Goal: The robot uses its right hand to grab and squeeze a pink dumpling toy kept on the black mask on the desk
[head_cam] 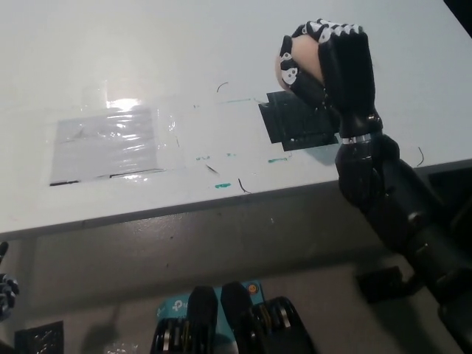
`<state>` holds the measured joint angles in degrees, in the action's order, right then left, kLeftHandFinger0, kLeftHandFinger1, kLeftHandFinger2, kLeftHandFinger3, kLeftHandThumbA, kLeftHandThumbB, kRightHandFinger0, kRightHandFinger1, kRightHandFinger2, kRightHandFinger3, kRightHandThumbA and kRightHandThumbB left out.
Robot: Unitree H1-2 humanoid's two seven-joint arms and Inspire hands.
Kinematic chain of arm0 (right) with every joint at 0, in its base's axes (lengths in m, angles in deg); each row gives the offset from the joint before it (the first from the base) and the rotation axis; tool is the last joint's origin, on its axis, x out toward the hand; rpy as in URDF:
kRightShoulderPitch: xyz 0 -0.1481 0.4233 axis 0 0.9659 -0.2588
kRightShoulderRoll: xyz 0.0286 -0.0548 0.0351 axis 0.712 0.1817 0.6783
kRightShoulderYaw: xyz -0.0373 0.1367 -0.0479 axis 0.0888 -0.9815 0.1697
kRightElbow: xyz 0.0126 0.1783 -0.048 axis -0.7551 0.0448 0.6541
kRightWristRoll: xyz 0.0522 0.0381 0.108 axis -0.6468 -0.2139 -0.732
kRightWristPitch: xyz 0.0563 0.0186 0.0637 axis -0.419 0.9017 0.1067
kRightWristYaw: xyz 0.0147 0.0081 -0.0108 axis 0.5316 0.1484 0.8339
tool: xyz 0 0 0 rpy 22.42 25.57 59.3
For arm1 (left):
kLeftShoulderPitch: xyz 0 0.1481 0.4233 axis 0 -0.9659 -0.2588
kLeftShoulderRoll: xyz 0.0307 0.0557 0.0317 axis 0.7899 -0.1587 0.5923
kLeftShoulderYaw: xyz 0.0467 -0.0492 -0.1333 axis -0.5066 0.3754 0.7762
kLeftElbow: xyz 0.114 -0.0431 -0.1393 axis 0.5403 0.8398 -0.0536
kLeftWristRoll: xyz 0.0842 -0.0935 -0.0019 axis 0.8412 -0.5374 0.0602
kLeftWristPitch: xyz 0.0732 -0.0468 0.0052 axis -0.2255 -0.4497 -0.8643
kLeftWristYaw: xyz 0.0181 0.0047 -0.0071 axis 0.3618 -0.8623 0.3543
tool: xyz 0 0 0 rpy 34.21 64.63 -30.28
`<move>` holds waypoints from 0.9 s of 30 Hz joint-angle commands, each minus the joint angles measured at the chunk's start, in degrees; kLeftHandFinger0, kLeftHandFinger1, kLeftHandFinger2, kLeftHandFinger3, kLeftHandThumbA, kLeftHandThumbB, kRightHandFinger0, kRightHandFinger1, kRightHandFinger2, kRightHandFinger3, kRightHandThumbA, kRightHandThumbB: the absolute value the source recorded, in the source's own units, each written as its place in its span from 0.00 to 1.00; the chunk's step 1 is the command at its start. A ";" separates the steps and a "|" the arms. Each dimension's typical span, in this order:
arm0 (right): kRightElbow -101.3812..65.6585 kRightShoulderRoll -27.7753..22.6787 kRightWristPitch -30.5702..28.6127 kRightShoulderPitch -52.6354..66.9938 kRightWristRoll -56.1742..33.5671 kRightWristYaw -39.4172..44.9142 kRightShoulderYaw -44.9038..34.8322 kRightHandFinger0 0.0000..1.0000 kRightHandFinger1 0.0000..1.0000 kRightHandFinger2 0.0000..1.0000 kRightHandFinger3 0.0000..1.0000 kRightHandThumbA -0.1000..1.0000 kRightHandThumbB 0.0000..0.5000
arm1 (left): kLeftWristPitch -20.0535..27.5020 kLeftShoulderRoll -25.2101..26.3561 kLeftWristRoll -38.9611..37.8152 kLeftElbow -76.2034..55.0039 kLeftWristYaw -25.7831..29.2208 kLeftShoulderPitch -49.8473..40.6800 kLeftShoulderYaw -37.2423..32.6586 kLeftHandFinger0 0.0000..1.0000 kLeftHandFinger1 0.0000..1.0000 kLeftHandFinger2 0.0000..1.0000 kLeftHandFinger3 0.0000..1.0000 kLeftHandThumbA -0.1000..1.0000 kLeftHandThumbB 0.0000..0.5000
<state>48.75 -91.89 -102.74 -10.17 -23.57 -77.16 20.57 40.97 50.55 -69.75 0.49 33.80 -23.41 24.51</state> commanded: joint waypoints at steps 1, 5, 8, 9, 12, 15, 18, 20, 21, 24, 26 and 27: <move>0.43 0.13 -3.81 -3.19 1.55 -4.07 -0.75 0.00 0.00 0.24 0.26 0.00 0.42 | -0.60 2.03 -1.85 -1.74 -0.56 2.06 1.62 0.00 0.00 0.10 0.14 1.00 1.00; 1.63 0.12 -4.49 -2.89 1.79 -4.59 -0.41 0.00 0.00 0.23 0.25 0.00 0.47 | -1.72 2.02 -1.69 -3.15 -0.71 1.66 1.86 0.00 0.02 0.15 0.21 1.00 1.00; 4.45 0.21 -4.60 -2.74 1.18 -2.59 0.04 0.00 0.00 0.24 0.23 0.00 0.46 | -1.54 2.05 -2.09 -2.89 -1.10 1.76 2.30 0.00 0.05 0.18 0.24 1.00 1.00; 4.57 0.22 -4.60 -2.80 1.15 -2.69 0.12 0.00 0.00 0.24 0.22 0.00 0.46 | -1.56 2.03 -2.04 -2.90 -1.14 1.76 2.35 0.00 0.04 0.18 0.24 1.00 1.00; 9.09 0.17 -3.59 -3.00 1.26 1.83 1.47 0.00 0.01 0.39 0.26 0.00 0.55 | -1.80 1.93 -1.96 -3.60 -1.04 1.37 2.50 0.00 0.04 0.18 0.26 1.00 1.00; 14.86 -0.24 0.33 -4.20 4.73 3.62 5.80 0.00 0.06 0.57 0.32 0.00 0.48 | -2.66 1.85 -2.08 -5.26 -1.06 0.77 2.77 0.00 0.08 0.23 0.30 1.00 1.00; 18.32 0.23 3.02 -4.72 4.31 7.37 7.52 0.02 0.25 0.75 0.53 0.00 0.22 | -3.46 1.85 -2.23 -5.97 -0.98 0.57 3.12 0.00 0.10 0.26 0.33 1.00 1.00; 20.05 0.94 6.12 -4.78 2.83 12.19 7.22 0.00 0.29 0.67 0.55 0.00 0.04 | -3.31 1.76 -2.37 -6.09 -1.07 0.41 3.32 0.00 0.10 0.26 0.34 1.00 1.00; 20.77 1.33 8.04 -4.86 2.53 14.71 7.21 0.00 0.26 0.63 0.62 0.00 0.00 | -3.25 1.69 -2.34 -5.98 -1.00 0.37 3.35 0.00 0.10 0.25 0.34 1.00 1.00; 23.03 2.27 8.80 -4.81 1.67 16.70 6.84 0.00 0.20 0.52 0.77 0.00 0.03 | -4.66 1.81 -2.21 -7.82 -0.87 -0.18 3.40 0.01 0.13 0.30 0.38 1.00 1.00; 23.92 2.56 8.80 -4.79 1.67 16.86 6.84 0.03 0.20 0.47 0.82 0.00 0.00 | -4.62 1.77 -2.11 -8.18 -0.78 -0.30 3.54 0.00 0.14 0.30 0.38 1.00 0.99; 24.23 2.63 8.73 -4.63 1.74 16.56 6.92 0.13 0.29 0.51 0.83 0.00 0.00 | -4.45 1.83 -1.96 -8.48 -0.79 -0.50 3.48 0.01 0.15 0.31 0.37 1.00 1.00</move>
<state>71.86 -90.08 -97.15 -10.94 -20.94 -65.41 27.53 37.27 50.48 -69.95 -5.23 32.61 -24.99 26.29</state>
